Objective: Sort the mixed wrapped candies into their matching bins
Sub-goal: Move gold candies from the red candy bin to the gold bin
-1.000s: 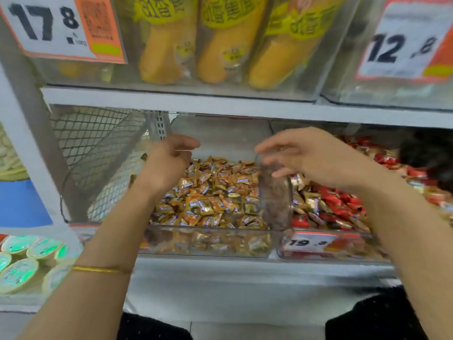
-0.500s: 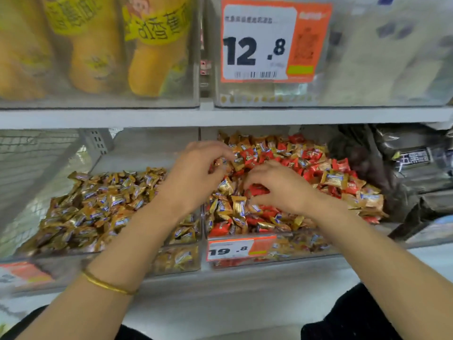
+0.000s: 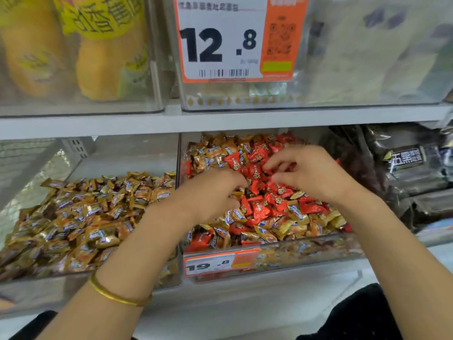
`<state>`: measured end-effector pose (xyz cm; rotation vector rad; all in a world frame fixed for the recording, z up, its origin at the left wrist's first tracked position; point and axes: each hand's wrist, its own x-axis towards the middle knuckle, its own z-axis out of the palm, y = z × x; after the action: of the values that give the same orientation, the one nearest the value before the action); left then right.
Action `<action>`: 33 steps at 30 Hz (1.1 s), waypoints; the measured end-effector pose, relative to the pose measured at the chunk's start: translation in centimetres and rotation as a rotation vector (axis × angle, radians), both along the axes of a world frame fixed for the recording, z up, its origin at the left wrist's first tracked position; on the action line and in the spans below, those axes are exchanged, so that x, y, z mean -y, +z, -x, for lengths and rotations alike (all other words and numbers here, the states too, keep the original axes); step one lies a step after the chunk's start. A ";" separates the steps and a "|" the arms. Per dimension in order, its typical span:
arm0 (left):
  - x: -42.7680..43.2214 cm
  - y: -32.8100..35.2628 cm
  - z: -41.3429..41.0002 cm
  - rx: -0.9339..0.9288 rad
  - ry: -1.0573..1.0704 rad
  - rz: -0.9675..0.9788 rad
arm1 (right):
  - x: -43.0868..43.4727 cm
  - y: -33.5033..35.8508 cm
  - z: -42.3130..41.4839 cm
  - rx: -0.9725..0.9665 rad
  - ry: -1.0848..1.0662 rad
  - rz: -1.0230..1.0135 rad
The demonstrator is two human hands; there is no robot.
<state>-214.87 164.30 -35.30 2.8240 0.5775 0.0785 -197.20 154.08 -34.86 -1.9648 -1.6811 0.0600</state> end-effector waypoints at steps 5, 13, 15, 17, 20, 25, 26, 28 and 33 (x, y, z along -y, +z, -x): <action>0.4 -0.9 -1.2 -0.129 0.075 -0.054 | 0.2 -2.5 2.0 0.344 0.133 0.428; -0.5 -1.3 -1.1 -0.102 0.074 -0.046 | -1.9 -3.1 -1.4 0.312 0.031 0.327; -0.5 -1.6 -0.9 -0.121 0.069 -0.049 | -2.1 -2.6 -2.4 0.281 -0.052 0.294; -0.5 -1.8 -0.8 -0.114 0.064 -0.048 | -2.2 -2.0 -3.0 0.250 -0.097 0.279; -0.4 -1.9 -0.7 -0.112 0.060 -0.056 | -1.7 -0.9 -2.3 0.199 -0.099 0.220; -0.3 -2.5 -1.0 -0.142 0.038 -0.083 | -0.4 -0.6 0.7 -0.009 0.029 0.021; -0.1 -2.6 -1.1 -0.141 0.036 -0.082 | -0.1 -0.7 1.3 -0.097 0.060 0.055; 0.0 -2.8 -1.2 -0.133 0.037 -0.083 | 0.1 -1.0 2.0 -0.208 0.103 0.137; 0.1 -2.8 -1.3 -0.108 0.029 -0.065 | 0.1 -2.2 2.0 -0.048 0.160 0.414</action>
<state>-213.53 164.17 -38.12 2.8975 0.6504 -0.0516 -199.23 153.97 -37.04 -2.0868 -1.9069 0.5499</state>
